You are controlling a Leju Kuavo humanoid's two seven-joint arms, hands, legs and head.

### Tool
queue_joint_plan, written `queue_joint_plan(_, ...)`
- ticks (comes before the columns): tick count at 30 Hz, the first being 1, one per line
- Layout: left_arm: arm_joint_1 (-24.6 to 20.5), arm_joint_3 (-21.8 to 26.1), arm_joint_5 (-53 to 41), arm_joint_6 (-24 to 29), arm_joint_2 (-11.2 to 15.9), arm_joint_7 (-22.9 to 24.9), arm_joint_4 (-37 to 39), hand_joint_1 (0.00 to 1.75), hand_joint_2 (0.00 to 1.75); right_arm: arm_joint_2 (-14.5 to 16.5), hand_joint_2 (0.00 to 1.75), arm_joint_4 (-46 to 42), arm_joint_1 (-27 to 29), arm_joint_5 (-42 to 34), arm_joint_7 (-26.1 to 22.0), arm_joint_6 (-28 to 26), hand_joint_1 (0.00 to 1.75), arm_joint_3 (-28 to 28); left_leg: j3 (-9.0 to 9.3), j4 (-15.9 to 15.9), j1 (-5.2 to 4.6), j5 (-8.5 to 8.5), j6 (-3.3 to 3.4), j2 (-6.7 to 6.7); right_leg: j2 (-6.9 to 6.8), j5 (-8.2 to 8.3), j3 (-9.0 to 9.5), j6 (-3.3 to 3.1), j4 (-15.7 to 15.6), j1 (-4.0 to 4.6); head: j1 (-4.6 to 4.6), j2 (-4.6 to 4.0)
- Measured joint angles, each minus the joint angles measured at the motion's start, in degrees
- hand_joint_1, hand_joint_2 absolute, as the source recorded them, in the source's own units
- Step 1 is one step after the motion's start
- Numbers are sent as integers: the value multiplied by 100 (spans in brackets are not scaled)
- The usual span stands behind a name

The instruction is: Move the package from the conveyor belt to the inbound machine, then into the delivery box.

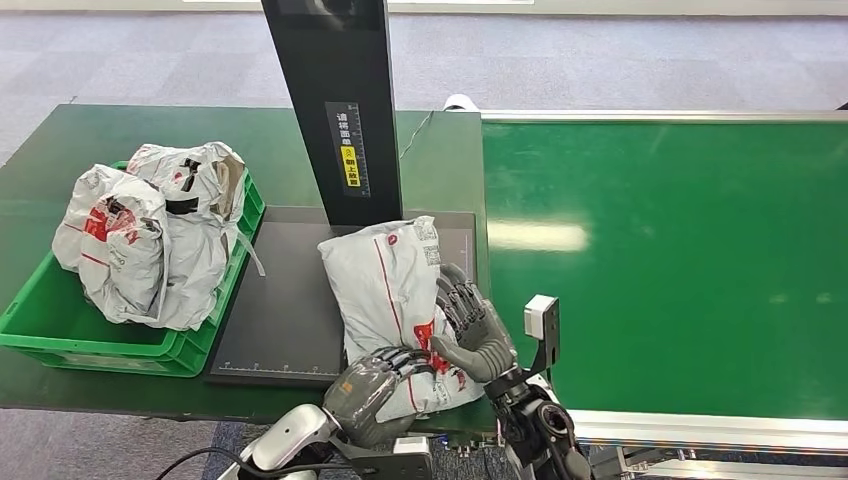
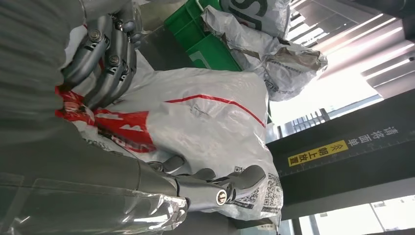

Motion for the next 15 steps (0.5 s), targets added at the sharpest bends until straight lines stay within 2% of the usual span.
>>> queue_joint_plan(7, -16, 128, 158, 409, 50, -65, -40, 175, 175, -17, 175, -157, 83, -88, 58, -48, 0, -1, 7, 0, 1, 0, 0, 1, 1, 0, 5, 0, 0, 1, 1, 0)
queue_joint_plan(9, -11, 314, 350, 608, 108, -157, -69, 175, 175, -37, 175, -177, 112, -100, 47, -84, 0, -2, 7, 0, 2, 0, -1, 3, 2, 1, 4, -1, 0, 2, 1, 0)
queue_joint_plan(15, 36, 1172, 1349, 980, 371, -853, -250, 175, 175, -115, 175, -213, 187, -129, -1, -120, 0, -13, 6, -1, 10, 4, -5, 4, 4, 1, 0, -3, 2, 10, -1, 0)
